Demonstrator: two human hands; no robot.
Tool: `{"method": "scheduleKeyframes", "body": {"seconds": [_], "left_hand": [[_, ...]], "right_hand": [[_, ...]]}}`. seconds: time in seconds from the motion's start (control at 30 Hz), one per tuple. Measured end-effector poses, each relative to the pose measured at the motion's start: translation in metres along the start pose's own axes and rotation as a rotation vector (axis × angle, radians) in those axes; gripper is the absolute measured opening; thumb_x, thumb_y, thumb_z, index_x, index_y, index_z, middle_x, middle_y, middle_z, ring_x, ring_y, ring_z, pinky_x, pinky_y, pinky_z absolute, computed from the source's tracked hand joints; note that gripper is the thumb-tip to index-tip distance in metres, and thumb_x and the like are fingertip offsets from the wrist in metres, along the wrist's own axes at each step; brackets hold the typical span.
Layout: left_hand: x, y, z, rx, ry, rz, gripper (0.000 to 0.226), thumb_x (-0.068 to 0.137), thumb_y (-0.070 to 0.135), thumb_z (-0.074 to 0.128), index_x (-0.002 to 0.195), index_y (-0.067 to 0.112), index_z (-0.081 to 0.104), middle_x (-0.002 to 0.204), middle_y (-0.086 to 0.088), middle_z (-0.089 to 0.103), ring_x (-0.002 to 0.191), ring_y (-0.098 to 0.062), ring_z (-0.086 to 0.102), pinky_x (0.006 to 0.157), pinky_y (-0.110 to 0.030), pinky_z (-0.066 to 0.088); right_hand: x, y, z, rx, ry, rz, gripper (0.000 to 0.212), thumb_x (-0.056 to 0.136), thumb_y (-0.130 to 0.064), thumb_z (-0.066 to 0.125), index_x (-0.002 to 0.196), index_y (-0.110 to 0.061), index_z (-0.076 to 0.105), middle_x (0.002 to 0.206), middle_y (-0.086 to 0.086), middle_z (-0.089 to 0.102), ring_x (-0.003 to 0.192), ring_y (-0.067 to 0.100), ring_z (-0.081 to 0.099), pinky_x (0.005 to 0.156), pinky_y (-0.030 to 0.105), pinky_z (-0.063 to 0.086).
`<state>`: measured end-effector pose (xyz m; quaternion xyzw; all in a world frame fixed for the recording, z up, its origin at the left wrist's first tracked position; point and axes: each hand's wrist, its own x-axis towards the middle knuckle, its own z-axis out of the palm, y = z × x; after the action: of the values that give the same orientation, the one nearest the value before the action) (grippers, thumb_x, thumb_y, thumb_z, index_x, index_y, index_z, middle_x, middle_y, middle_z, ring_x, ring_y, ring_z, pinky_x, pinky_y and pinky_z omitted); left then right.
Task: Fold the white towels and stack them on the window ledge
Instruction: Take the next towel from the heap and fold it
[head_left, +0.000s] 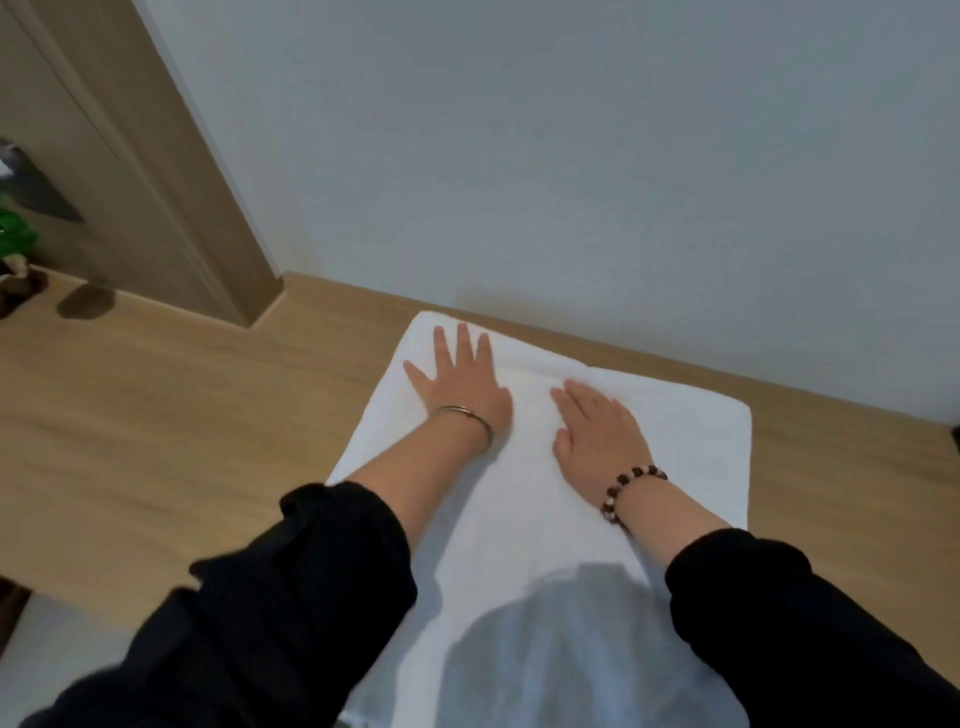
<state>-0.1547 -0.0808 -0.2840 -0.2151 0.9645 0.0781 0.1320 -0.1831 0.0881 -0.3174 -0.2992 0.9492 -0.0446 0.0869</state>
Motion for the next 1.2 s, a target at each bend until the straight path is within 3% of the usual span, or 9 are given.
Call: {"method": "scheduleKeyframes", "body": {"seconds": [0.17,0.3,0.43,0.53,0.67,0.77,0.87,1.0,1.2], "left_hand": [[-0.090,0.006,0.030,-0.052,-0.175,-0.031,0.066,0.099,0.048,0.024,0.152,0.022,-0.005,0.158,0.004,-0.017,0.144,-0.025,-0.020,0.107,-0.068,0.001],[-0.118,-0.011,0.050,-0.038,-0.124,0.001,0.061,0.098,0.054,0.013,0.150,0.032,-0.012,0.157,0.005,-0.023,0.143,-0.024,-0.024,0.107,-0.068,-0.002],[-0.096,-0.033,0.051,0.077,-0.065,0.191,0.058,0.097,0.055,0.007,0.147,0.038,-0.015,0.155,0.009,-0.024,0.142,-0.020,-0.026,0.108,-0.065,-0.008],[-0.072,-0.050,0.038,0.137,-0.052,0.403,0.056,0.099,0.053,0.012,0.149,0.039,-0.009,0.157,0.012,-0.017,0.144,-0.015,-0.021,0.111,-0.060,-0.008],[-0.065,-0.064,0.037,0.176,0.015,0.485,0.054,0.101,0.045,0.014,0.151,0.034,-0.003,0.159,0.009,-0.012,0.145,-0.014,-0.017,0.113,-0.055,-0.007],[-0.059,-0.067,0.034,0.156,0.091,0.354,0.054,0.101,0.040,0.013,0.151,0.031,-0.003,0.159,0.005,-0.013,0.145,-0.018,-0.019,0.112,-0.056,-0.007],[-0.037,-0.079,0.025,0.143,0.123,0.207,0.054,0.100,0.042,0.010,0.150,0.031,-0.009,0.158,0.004,-0.017,0.144,-0.022,-0.020,0.113,-0.056,-0.008],[-0.010,-0.106,0.023,0.044,0.099,0.051,0.058,0.099,0.048,0.013,0.151,0.029,-0.004,0.160,0.002,-0.007,0.146,-0.021,-0.009,0.118,-0.049,0.001],[0.020,-0.139,0.008,-0.038,0.051,0.117,0.073,0.090,0.064,0.039,0.146,0.018,0.027,0.149,-0.005,0.032,0.139,-0.024,0.022,0.109,-0.041,0.023]], "right_hand": [[-0.025,0.005,-0.011,-0.074,-0.047,0.286,0.055,0.098,-0.029,0.024,0.150,-0.011,0.014,0.157,0.005,0.014,0.143,0.019,0.015,0.111,0.040,0.026],[-0.040,-0.005,-0.021,-0.064,-0.061,0.465,0.042,0.097,-0.024,0.028,0.135,-0.006,0.038,0.137,0.008,0.041,0.127,0.022,0.039,0.091,0.033,0.041],[-0.061,-0.018,-0.032,-0.306,-0.253,0.338,0.035,0.094,-0.008,0.032,0.103,-0.014,0.065,0.102,0.001,0.062,0.090,0.018,0.057,0.070,0.026,0.046],[-0.074,-0.022,-0.034,-0.423,-0.375,0.261,0.038,0.089,-0.003,0.033,0.090,-0.017,0.068,0.075,-0.003,0.055,0.070,0.017,0.052,0.063,0.025,0.044],[-0.081,-0.030,-0.034,-0.361,-0.371,0.292,0.038,0.087,-0.005,0.034,0.098,-0.015,0.069,0.092,-0.001,0.062,0.081,0.020,0.058,0.072,0.026,0.048],[-0.067,-0.040,-0.043,-0.176,-0.137,0.283,0.032,0.093,-0.013,0.033,0.113,-0.012,0.057,0.116,0.004,0.054,0.105,0.021,0.052,0.085,0.029,0.045],[-0.029,-0.050,-0.035,-0.119,0.036,0.037,0.047,0.099,-0.029,0.027,0.142,-0.012,0.030,0.151,0.012,0.025,0.136,0.027,0.028,0.110,0.039,0.026],[0.011,-0.047,-0.013,-0.103,-0.148,0.005,0.058,0.100,-0.046,0.012,0.151,-0.027,-0.009,0.159,0.001,-0.015,0.146,0.020,-0.013,0.117,0.047,-0.006],[0.040,-0.003,-0.034,-0.150,-0.186,0.131,0.072,0.093,-0.064,0.023,0.151,-0.024,0.011,0.157,0.006,0.016,0.145,0.022,0.010,0.117,0.046,0.001]]}}
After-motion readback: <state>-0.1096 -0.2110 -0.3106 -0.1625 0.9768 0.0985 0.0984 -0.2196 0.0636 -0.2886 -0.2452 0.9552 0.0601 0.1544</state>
